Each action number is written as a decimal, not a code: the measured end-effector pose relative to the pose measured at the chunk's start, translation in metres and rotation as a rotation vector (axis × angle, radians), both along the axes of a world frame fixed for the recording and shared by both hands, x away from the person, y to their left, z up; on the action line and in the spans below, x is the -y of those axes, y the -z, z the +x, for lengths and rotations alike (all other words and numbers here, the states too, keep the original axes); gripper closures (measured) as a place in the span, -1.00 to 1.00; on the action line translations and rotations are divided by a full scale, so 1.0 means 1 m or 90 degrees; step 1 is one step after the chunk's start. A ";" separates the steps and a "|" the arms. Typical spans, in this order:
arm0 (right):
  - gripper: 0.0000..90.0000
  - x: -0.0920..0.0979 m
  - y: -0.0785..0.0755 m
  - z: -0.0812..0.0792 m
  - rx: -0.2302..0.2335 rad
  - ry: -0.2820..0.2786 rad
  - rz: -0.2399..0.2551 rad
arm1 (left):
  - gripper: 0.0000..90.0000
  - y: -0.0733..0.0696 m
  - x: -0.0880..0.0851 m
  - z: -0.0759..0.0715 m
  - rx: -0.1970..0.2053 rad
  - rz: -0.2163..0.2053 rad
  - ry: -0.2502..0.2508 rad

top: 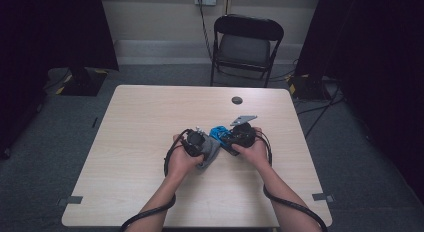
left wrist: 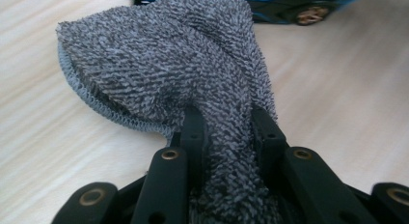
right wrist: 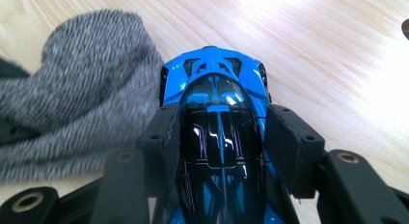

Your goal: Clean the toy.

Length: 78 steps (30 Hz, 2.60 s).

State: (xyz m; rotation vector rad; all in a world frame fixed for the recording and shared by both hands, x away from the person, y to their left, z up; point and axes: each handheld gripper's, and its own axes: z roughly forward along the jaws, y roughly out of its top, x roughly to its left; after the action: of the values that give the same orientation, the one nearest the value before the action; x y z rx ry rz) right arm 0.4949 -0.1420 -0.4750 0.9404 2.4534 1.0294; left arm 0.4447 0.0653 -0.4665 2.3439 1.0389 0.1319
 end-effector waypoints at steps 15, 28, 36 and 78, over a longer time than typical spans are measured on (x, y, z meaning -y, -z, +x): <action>0.06 0.000 0.000 0.000 -0.001 0.000 -0.001 | 0.59 0.002 0.028 -0.021 0.007 -0.031 0.065; 0.06 0.000 0.000 0.000 -0.004 0.002 -0.001 | 0.59 0.002 0.044 -0.031 0.006 -0.053 0.088; 0.06 -0.001 -0.001 0.001 -0.005 0.001 -0.003 | 0.59 0.002 0.051 -0.039 0.004 -0.067 0.093; 0.06 -0.002 -0.003 0.001 -0.019 0.011 -0.009 | 0.58 -0.032 -0.025 -0.058 0.055 -0.133 0.089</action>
State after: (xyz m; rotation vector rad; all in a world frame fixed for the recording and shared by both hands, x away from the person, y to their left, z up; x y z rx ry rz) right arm 0.4957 -0.1405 -0.4725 0.9773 2.4685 0.9978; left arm 0.3871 0.0901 -0.4344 2.1925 0.8046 0.0670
